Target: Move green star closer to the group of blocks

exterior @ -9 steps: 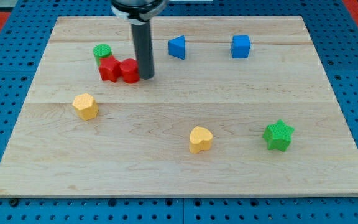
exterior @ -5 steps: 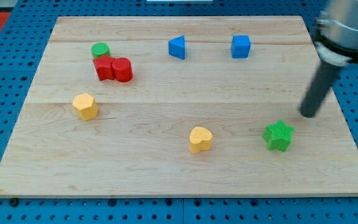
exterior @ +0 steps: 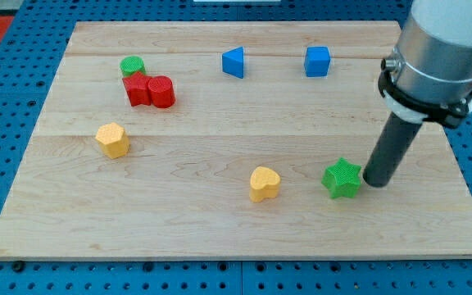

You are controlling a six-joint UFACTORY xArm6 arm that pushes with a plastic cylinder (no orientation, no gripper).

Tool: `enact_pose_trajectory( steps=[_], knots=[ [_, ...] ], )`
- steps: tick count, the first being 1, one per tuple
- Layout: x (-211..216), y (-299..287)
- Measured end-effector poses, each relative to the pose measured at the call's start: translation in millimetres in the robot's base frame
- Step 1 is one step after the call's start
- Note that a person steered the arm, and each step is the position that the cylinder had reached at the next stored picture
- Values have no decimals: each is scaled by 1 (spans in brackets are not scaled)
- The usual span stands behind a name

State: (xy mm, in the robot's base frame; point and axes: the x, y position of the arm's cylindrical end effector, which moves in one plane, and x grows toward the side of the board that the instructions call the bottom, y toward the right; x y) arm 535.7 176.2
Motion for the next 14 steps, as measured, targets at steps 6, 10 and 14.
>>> enact_pose_trajectory(
  steps=[6, 10, 14],
  knots=[
    [-73, -83],
    [-176, -147],
    [-184, -200]
  ],
)
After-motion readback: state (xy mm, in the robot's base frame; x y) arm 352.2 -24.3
